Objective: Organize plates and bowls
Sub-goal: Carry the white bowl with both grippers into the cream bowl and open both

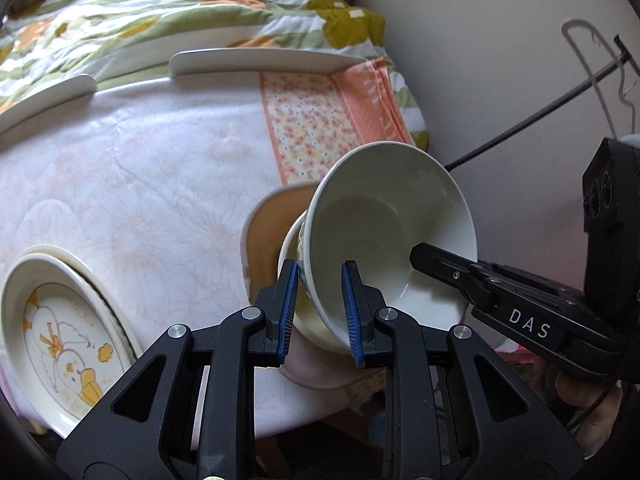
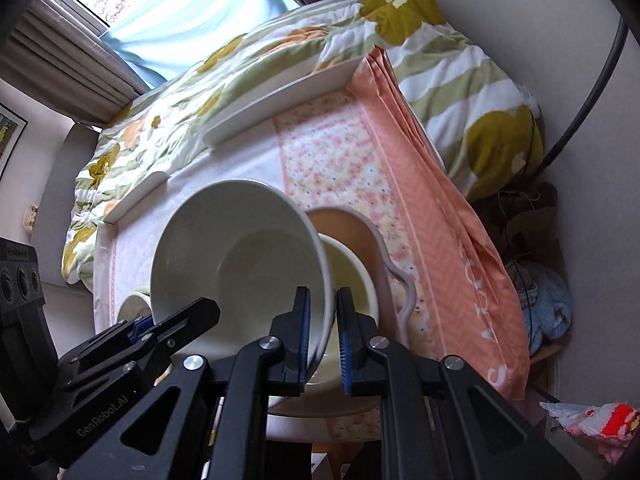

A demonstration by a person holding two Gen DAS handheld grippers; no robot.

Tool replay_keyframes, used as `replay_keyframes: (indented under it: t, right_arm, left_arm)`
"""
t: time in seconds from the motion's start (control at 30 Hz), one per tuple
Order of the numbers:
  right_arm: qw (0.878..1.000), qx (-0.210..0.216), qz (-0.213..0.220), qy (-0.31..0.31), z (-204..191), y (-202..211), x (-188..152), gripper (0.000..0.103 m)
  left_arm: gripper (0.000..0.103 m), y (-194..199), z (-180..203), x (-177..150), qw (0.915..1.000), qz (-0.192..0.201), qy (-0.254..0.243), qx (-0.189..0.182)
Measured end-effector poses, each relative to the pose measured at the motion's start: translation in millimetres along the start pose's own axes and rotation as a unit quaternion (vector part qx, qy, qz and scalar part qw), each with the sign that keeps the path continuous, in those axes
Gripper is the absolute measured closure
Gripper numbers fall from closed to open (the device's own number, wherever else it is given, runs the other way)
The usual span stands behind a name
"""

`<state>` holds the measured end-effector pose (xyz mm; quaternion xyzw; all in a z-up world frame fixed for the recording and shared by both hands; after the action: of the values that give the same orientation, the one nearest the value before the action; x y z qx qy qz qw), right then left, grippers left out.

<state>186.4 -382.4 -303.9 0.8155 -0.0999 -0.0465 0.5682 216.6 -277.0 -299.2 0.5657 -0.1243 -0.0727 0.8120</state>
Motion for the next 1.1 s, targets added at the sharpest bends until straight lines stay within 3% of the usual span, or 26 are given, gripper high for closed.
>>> replay_keyframes:
  t: [0.37,0.5,1.1]
  right_arm:
    - [0.998,-0.042,-0.011,0.042,10.2,-14.4,-5.3,0.091]
    - [0.995,-0.077,-0.012,0.068,5.6,-14.6,-5.8,0.091]
    - [0.994,-0.080,-0.020,0.068,8.2,-14.5,-11.2,0.091]
  left_arm:
    - [0.083,-23.8,4.1,-4.5,0.9966,-0.020,-0.029,0.074]
    - [0.083,-25.7,8.2,-4.7,0.9936,-0.018,-0.046,0.102]
    - [0.083,-25.9,9.7,-5.3,0.9864,-0.020,-0.062,0.151]
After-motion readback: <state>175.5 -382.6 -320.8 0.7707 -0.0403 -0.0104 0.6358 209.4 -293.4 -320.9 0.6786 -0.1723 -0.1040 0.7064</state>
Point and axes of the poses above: each gripper's, at about its wrist camera, not at the fingertips, and y roughly against the way its jaws point, z to its right, x to its top, the point moved 8 cm from there along -y, roughly the way its jaws point, and after that the axes turned 14 degrees about -z, right-handed, at the moved point
